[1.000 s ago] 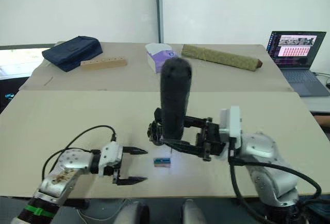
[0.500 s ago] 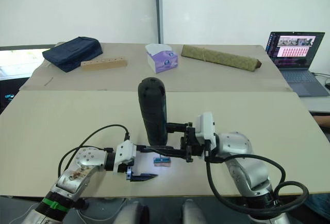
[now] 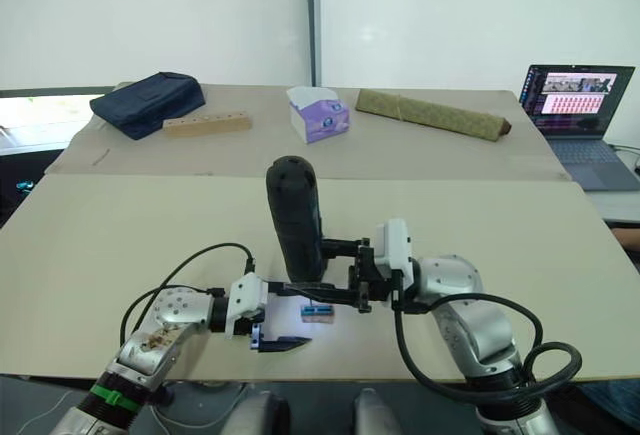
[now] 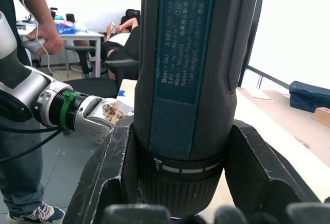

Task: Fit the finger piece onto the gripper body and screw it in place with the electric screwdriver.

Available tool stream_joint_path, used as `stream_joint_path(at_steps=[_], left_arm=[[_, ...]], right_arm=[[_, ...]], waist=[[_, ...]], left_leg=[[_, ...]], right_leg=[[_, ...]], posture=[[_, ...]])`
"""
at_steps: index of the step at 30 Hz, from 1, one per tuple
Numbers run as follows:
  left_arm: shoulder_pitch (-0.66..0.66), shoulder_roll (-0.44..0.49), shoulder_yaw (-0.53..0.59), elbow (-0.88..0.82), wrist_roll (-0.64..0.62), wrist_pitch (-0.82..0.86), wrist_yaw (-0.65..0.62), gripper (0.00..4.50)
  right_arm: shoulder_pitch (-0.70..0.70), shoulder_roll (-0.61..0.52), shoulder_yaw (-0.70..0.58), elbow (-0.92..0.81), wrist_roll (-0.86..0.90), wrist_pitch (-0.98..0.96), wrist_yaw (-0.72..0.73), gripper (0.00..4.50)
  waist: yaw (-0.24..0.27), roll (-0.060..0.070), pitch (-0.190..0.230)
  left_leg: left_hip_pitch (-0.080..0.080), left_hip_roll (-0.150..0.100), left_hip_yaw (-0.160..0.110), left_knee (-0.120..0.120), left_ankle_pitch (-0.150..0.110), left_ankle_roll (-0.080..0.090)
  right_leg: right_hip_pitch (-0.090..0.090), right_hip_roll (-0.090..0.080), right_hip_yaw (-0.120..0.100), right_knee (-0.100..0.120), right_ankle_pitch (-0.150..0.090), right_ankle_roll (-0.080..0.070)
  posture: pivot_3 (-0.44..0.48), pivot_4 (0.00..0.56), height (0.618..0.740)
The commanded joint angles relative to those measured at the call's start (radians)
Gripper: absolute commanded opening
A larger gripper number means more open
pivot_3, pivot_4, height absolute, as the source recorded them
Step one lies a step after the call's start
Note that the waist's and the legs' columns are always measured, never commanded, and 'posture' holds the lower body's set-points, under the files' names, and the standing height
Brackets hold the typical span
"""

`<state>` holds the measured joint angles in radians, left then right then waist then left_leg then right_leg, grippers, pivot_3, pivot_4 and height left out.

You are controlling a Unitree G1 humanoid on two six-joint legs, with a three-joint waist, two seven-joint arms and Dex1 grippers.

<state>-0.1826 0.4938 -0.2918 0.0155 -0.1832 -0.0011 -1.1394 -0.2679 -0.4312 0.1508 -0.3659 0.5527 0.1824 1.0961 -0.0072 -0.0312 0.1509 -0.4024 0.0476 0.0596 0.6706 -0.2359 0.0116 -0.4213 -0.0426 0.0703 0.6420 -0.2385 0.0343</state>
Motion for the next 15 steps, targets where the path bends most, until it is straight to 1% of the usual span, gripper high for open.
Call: stream_joint_path(at_steps=[1, 15], left_arm=[[0.016, 0.002, -0.022, 0.06, 0.023, -0.005, -0.002, 4.42], [0.009, 0.002, -0.031, 0.062, 0.022, -0.003, -0.013, 4.42]], right_arm=[[-0.024, 0.016, -0.005, -0.025, 0.006, -0.043, 0.003, 1.92], [-0.013, 0.015, -0.015, -0.008, -0.011, -0.045, 0.018, 1.92]], waist=[[0.0, 0.0, 0.0], [0.0, 0.002, -0.002]], left_leg=[[0.0, 0.0, 0.0, 0.0, 0.0, 0.0], [0.0, 0.0, 0.0, 0.0, 0.0, 0.0]], right_leg=[[0.0, 0.0, 0.0, 0.0, 0.0, 0.0], [0.0, 0.0, 0.0, 0.0, 0.0, 0.0]], posture=[[0.0, 0.15, 0.74], [0.0, 0.15, 0.74]])
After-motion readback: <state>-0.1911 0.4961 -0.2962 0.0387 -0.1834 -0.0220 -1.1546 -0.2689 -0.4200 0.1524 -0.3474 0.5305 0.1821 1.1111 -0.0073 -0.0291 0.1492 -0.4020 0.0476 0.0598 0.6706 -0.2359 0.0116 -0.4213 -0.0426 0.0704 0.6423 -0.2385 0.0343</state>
